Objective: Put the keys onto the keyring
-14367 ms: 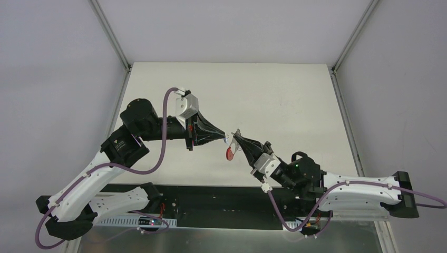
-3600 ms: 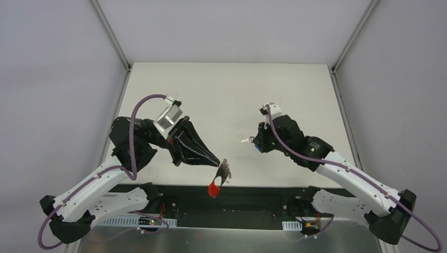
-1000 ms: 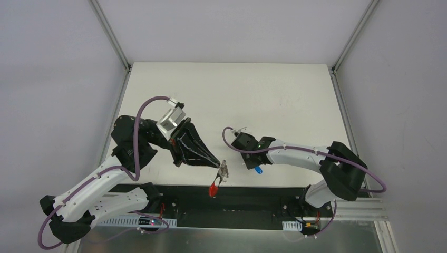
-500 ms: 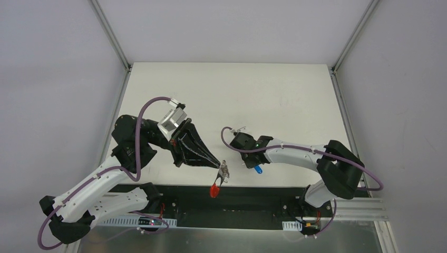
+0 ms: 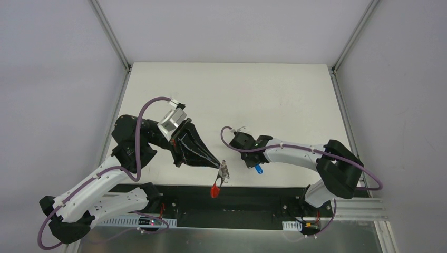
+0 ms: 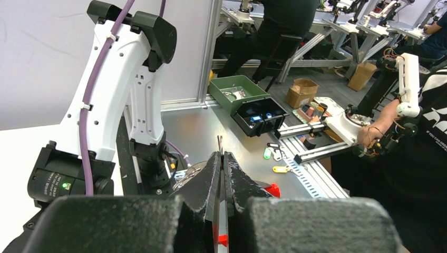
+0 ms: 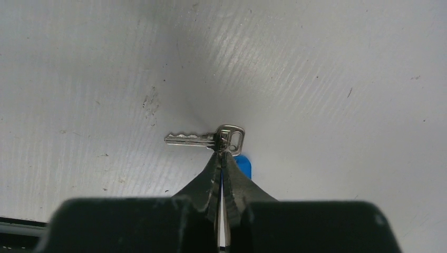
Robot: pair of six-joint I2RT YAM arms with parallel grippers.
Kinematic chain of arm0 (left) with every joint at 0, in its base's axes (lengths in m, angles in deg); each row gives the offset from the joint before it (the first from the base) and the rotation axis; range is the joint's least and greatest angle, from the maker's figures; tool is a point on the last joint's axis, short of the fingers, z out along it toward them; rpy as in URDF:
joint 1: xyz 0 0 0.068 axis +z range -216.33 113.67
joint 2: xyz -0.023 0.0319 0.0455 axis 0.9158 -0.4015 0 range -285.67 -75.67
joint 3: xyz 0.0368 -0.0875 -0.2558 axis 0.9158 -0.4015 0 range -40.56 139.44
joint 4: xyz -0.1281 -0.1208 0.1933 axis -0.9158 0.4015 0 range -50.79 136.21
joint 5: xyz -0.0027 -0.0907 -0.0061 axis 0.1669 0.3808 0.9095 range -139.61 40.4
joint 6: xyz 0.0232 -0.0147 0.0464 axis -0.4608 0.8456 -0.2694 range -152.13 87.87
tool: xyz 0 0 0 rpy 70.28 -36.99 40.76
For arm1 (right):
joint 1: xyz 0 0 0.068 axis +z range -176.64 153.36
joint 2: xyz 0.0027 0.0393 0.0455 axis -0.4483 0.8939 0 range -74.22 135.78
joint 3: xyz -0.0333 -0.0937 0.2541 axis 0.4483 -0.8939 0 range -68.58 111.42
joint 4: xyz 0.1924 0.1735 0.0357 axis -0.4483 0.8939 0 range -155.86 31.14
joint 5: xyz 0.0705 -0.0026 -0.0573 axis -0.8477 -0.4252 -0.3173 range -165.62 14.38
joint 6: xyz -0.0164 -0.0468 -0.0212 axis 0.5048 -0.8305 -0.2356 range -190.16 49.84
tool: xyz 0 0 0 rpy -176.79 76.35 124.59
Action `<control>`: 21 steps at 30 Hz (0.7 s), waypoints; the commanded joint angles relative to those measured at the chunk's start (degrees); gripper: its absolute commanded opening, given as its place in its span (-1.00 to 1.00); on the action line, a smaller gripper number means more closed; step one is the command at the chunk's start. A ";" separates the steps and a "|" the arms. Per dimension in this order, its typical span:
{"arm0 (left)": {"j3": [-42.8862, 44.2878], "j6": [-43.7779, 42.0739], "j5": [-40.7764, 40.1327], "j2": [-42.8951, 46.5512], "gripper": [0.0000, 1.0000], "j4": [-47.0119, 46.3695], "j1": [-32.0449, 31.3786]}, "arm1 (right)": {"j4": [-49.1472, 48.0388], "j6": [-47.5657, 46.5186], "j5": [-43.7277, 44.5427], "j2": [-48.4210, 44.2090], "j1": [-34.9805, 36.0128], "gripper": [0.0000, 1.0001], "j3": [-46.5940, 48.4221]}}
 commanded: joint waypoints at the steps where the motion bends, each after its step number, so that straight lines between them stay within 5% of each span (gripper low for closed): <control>1: 1.04 -1.51 0.65 0.87 -1.00 -2.06 -0.47 | 2.28 0.57 2.53 0.11 0.30 -1.00 1.93; 21: 1.10 -1.69 0.52 1.54 -1.00 -2.10 -0.45 | -0.84 0.55 -2.00 -34.00 -0.34 -1.00 -0.58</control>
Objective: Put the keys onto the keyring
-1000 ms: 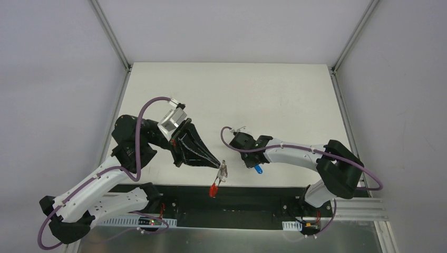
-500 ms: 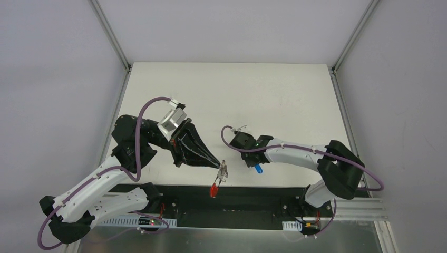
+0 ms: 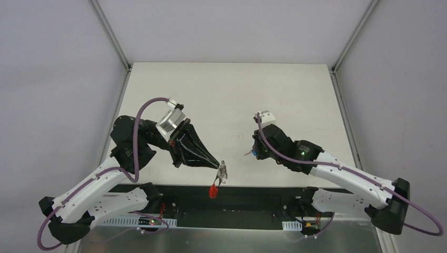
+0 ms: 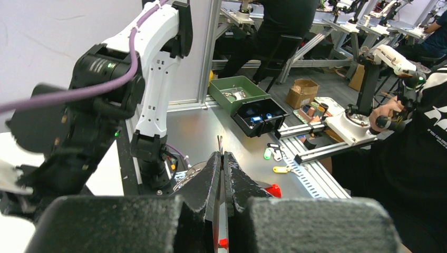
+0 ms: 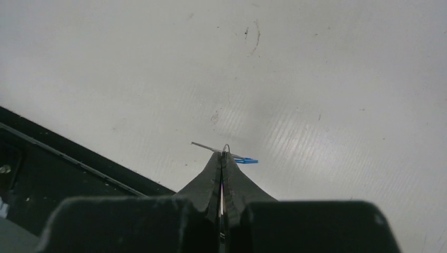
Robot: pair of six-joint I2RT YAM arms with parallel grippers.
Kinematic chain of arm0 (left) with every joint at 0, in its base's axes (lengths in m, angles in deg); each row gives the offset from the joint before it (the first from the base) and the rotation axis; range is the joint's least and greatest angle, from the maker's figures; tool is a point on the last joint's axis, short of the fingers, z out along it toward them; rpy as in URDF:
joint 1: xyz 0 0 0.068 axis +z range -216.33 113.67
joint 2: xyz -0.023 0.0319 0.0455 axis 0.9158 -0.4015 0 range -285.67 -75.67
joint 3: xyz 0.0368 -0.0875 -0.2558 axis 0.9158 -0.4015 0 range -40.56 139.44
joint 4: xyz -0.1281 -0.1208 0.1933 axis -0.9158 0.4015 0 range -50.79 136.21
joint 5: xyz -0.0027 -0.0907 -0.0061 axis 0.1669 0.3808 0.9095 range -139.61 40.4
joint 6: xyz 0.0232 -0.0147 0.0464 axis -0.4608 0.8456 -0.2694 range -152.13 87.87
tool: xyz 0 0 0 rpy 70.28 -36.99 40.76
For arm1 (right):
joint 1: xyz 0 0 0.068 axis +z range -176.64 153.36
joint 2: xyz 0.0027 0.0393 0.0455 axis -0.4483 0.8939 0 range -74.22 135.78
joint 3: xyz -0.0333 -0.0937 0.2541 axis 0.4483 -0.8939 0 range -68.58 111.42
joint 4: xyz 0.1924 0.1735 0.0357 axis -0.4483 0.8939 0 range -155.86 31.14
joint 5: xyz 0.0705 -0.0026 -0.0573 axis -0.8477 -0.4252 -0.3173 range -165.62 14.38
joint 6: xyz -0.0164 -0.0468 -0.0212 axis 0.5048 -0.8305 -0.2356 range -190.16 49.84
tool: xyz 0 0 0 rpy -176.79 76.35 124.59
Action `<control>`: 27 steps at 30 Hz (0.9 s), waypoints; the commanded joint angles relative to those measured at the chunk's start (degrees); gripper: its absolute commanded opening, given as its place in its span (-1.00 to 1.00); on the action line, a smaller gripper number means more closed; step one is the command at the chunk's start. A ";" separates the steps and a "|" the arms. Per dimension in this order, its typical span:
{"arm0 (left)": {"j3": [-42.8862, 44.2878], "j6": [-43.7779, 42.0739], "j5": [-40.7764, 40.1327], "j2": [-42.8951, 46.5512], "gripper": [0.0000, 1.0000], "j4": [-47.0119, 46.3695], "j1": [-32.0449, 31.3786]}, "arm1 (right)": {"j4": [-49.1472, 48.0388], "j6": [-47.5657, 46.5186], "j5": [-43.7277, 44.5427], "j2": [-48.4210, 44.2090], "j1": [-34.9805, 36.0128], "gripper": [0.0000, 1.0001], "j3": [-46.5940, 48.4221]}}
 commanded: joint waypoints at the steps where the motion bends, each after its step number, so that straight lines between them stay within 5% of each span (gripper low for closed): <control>1: 1.09 -1.62 0.51 1.09 -1.00 -2.16 -0.46 | -0.64 -1.23 -3.33 -7.05 -0.21 -1.00 0.31; 11: 1.35 -0.98 0.77 0.97 -1.00 -2.88 -0.46 | -4.87 -8.17 -18.92 -19.94 -0.21 -1.00 4.15; 27: 2.35 1.51 1.84 -0.32 -1.00 -4.78 -0.47 | -1.94 -17.78 -41.96 -15.13 -0.25 -1.00 22.53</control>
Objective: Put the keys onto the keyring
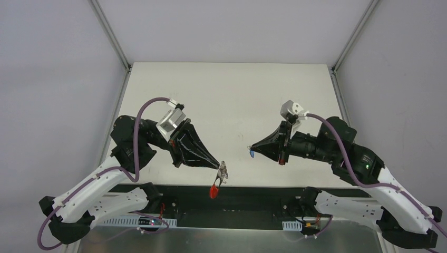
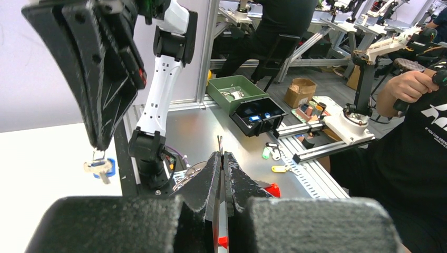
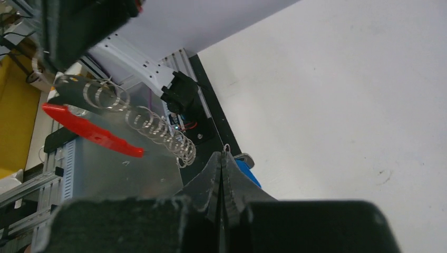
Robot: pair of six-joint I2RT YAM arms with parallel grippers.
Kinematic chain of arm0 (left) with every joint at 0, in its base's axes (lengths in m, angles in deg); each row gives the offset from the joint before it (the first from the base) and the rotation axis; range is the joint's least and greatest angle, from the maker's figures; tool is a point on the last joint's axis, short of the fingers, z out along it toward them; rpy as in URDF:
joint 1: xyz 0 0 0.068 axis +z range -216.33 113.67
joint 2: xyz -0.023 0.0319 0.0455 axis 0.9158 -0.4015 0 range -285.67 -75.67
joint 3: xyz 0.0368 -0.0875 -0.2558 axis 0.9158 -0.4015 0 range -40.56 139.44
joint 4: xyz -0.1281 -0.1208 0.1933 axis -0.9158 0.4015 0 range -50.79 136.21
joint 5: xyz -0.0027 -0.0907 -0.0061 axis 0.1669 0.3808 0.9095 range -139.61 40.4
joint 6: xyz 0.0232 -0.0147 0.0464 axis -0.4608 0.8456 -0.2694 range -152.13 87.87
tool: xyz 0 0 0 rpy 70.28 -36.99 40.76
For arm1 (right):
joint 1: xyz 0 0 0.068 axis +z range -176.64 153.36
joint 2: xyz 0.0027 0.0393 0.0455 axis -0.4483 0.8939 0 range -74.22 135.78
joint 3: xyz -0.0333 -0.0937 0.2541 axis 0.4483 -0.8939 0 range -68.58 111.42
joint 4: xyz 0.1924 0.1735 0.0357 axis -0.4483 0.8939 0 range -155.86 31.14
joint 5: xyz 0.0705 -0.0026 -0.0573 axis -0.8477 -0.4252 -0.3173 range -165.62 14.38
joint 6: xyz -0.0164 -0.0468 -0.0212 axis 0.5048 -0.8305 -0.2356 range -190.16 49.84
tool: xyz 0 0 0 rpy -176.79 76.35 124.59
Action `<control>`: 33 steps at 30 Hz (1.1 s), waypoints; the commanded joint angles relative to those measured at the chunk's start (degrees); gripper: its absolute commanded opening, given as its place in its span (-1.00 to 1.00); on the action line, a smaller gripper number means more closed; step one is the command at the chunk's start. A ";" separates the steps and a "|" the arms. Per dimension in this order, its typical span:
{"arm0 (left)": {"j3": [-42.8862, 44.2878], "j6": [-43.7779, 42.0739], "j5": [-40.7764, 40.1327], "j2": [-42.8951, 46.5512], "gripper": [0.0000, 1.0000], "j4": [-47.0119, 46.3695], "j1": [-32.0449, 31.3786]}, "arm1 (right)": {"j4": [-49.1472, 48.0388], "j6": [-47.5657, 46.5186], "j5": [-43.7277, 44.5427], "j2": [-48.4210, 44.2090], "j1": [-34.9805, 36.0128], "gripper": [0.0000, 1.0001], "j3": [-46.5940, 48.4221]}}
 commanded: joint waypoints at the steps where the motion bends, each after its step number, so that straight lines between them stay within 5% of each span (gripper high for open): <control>1: 2.46 1.35 1.56 -0.40 -1.00 -4.55 -0.43 | 0.21 -4.60 -8.82 2.76 -0.13 -1.00 6.89; 12: 2.74 4.03 1.85 -2.35 -1.00 -7.95 -0.51 | 1.52 -10.30 -18.35 8.97 -0.17 -1.00 15.76; 33: 3.31 4.67 -0.43 -4.36 -1.00 -7.89 -0.55 | -0.70 -14.54 -22.83 13.23 0.12 -1.00 20.69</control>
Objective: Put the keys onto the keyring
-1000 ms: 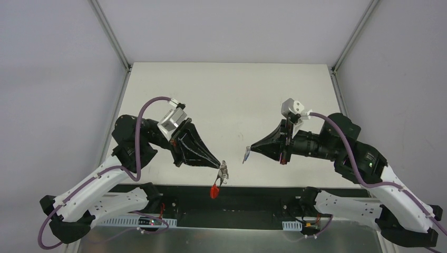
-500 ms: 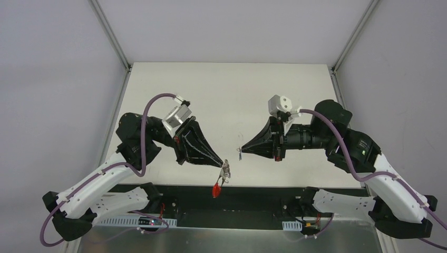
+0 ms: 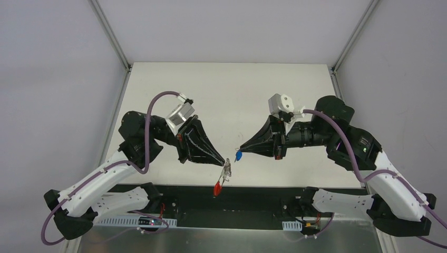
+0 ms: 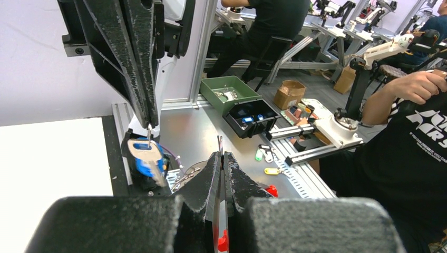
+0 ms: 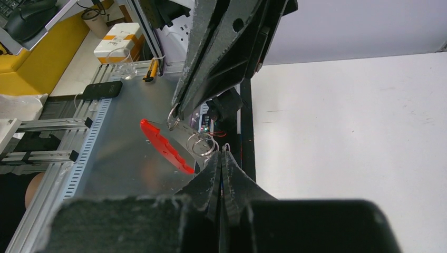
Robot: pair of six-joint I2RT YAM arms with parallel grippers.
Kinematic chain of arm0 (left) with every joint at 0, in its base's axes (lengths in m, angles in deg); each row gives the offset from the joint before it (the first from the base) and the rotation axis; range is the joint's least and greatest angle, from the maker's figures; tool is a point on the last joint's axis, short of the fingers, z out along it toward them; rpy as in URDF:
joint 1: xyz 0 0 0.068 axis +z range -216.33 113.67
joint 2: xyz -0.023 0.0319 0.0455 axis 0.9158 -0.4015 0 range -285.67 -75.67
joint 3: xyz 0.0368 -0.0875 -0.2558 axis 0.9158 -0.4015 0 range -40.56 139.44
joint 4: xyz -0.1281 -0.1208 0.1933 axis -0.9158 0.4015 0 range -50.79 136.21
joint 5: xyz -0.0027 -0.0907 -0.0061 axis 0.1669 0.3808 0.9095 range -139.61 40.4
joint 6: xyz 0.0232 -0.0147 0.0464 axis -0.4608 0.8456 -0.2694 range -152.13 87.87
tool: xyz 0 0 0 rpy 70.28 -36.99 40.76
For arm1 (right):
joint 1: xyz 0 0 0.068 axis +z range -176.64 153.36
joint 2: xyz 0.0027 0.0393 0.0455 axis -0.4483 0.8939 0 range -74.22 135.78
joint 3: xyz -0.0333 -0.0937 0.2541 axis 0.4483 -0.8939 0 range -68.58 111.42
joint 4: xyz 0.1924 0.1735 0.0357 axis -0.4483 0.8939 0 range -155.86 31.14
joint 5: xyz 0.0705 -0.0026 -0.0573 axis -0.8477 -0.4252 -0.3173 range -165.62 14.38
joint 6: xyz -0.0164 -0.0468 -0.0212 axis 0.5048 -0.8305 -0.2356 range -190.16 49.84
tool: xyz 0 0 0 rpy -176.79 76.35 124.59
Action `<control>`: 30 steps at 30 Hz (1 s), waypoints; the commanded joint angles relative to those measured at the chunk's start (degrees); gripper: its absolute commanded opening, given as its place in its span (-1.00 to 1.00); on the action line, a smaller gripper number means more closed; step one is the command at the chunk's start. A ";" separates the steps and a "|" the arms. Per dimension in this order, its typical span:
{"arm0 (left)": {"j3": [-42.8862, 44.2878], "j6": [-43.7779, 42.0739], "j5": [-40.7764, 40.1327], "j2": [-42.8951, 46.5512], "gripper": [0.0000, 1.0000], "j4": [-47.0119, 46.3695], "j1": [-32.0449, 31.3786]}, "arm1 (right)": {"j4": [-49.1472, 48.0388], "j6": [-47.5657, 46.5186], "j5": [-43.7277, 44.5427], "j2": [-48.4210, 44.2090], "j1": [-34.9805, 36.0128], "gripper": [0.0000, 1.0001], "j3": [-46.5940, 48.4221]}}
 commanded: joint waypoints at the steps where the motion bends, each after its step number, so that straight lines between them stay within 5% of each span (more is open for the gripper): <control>1: 2.84 0.48 -1.53 -0.60 -1.00 -3.59 -0.55 | -3.00 -1.92 -2.59 0.58 0.13 -1.00 2.52; 30: 3.99 0.93 -3.94 -2.84 -1.00 -3.63 -0.53 | -4.93 -3.97 -5.02 -0.04 1.31 -1.00 1.78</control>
